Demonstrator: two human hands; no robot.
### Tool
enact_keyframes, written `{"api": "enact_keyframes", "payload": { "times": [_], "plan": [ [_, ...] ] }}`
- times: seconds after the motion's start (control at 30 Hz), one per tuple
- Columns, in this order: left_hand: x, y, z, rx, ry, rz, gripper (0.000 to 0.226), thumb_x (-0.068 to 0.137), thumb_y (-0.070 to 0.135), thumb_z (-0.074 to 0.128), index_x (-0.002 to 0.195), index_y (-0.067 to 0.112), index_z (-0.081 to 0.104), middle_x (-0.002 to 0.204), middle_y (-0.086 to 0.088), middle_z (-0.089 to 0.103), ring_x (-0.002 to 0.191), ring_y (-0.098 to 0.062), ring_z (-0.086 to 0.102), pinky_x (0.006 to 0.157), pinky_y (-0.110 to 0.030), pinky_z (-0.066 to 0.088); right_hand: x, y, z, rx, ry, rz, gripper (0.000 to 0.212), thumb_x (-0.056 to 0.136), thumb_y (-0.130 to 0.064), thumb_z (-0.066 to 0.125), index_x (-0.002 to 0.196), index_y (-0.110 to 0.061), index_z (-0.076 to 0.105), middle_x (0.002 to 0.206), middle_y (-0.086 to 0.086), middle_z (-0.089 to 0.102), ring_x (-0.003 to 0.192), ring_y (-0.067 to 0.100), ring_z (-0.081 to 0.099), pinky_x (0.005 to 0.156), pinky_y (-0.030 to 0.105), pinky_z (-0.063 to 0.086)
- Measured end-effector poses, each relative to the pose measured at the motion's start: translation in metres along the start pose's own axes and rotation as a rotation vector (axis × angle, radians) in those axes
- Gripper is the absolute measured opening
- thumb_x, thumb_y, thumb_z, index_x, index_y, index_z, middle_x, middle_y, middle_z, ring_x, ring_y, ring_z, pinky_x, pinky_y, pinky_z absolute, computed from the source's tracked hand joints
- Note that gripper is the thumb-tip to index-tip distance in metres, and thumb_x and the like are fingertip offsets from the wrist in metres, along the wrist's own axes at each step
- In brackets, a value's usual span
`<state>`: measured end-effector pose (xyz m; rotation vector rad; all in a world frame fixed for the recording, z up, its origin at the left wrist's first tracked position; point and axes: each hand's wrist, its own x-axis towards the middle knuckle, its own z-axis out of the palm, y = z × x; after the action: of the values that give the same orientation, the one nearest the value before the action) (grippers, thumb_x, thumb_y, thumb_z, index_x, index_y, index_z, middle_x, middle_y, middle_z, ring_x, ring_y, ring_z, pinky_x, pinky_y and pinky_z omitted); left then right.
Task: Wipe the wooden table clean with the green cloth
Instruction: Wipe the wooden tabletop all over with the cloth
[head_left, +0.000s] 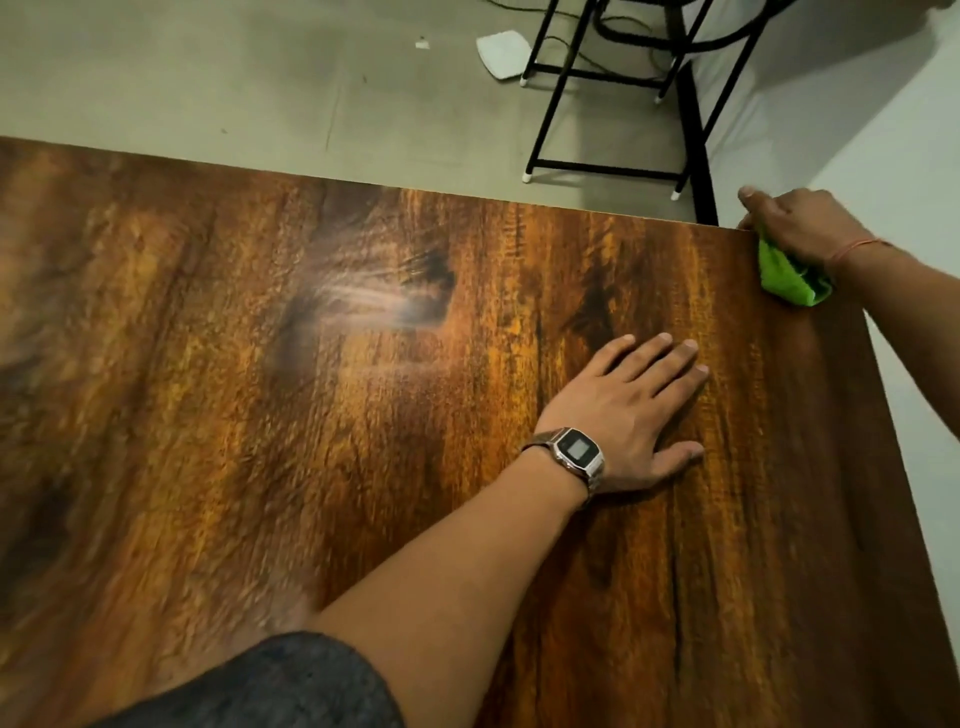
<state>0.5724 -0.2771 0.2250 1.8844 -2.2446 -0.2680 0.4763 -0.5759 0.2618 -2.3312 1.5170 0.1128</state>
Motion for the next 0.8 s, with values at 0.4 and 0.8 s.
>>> {"api": "enact_keyframes", "payload": {
  "times": [0.4,0.8],
  "plan": [
    [-0.068,-0.044,-0.036,0.003,-0.046,0.069,0.048,0.094,0.038,0.043,0.141,0.026,0.044,0.153,0.004,0.037,0.145,-0.018,0.023,0.119,-0.035,0.01,-0.011,-0.253,0.101,-0.151,0.009,-0.336,0.071,0.09,-0.074,0.017,0.059,-0.017,0.047,0.073,0.011,0.051,0.07,0.03,0.048,0.069,0.034,0.033],
    [-0.422,-0.332,-0.138,0.048,0.188,-0.93,0.056,0.09,0.048,0.037,0.135,0.019,0.052,0.144,-0.007,0.049,0.134,-0.029,0.043,0.104,-0.048,0.041,-0.044,-0.493,0.176,-0.096,0.008,-0.462,0.068,0.097,-0.063,0.021,0.057,-0.013,0.044,0.081,0.02,0.055,0.078,0.034,0.053,0.071,0.035,0.037]
  ]
}}
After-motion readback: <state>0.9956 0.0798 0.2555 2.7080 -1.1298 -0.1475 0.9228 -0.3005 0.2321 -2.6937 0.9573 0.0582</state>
